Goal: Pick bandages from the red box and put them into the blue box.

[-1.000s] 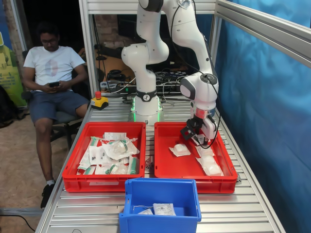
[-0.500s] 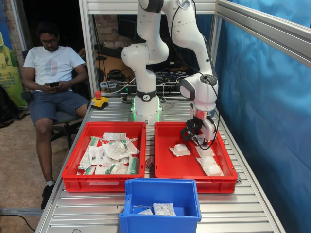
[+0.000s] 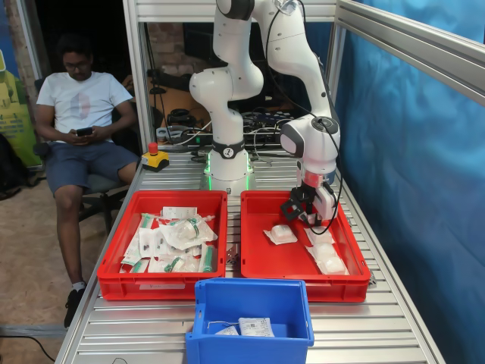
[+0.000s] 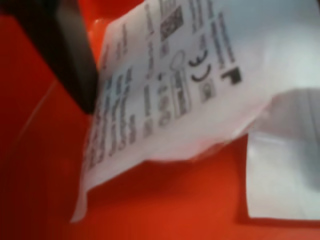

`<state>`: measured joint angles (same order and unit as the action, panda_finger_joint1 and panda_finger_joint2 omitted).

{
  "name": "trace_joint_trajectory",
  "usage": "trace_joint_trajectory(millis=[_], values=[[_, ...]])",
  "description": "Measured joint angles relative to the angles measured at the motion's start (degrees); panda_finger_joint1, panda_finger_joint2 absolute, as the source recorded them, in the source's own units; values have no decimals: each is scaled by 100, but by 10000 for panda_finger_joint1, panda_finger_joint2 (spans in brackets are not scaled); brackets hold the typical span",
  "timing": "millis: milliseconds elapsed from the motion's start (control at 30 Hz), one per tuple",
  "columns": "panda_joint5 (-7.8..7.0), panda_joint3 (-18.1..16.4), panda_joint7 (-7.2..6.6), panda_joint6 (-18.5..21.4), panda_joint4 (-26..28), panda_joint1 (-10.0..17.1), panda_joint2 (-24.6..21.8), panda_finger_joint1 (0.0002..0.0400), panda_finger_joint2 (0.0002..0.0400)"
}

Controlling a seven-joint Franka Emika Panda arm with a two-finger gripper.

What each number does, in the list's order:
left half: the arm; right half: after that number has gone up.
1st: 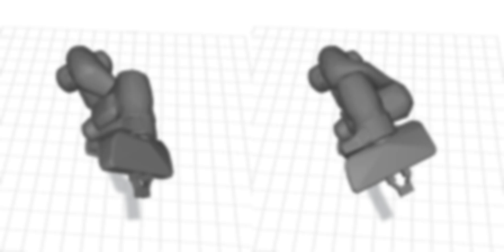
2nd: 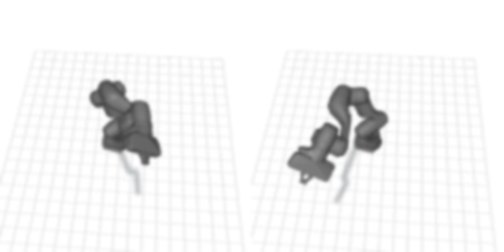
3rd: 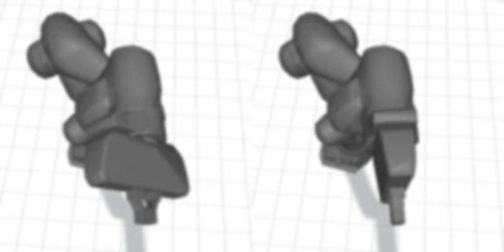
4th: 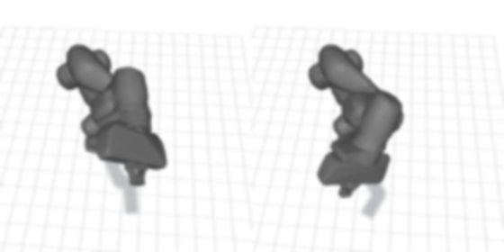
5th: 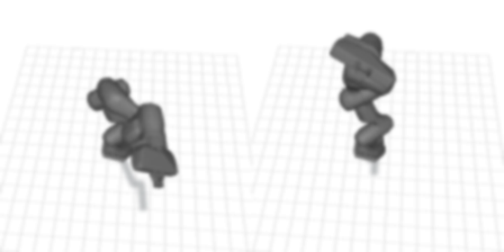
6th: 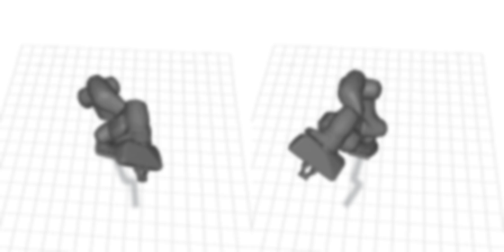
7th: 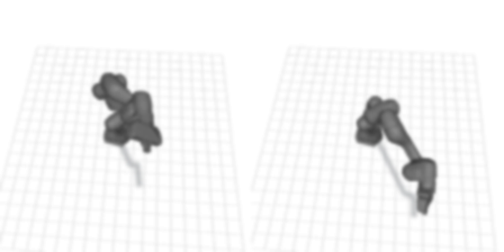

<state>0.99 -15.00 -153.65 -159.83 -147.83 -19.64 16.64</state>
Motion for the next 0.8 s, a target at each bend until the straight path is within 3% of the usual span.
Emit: trace_joint_trajectory(millis=[33,133,167,300,333,467,500,600,633,800], values=[[0,1,0,0,4,0,0,267,267],[0,2,0,0,14,0,0,267,267],[0,3,0,0,17,0,0,217,217],[0,17,0,0,30,0,0,217,217],[0,26,0,0,32,0,0,167,167],[0,56,0,0,33,-1,0,167,167],[0,68,0,0,33,-3,0,117,117],[0,149,0,0,34,-23,0,117,117],[0,165,0,0,34,-26,0,68,68],[0,293,0,0,40,-54,-3,57,57]])
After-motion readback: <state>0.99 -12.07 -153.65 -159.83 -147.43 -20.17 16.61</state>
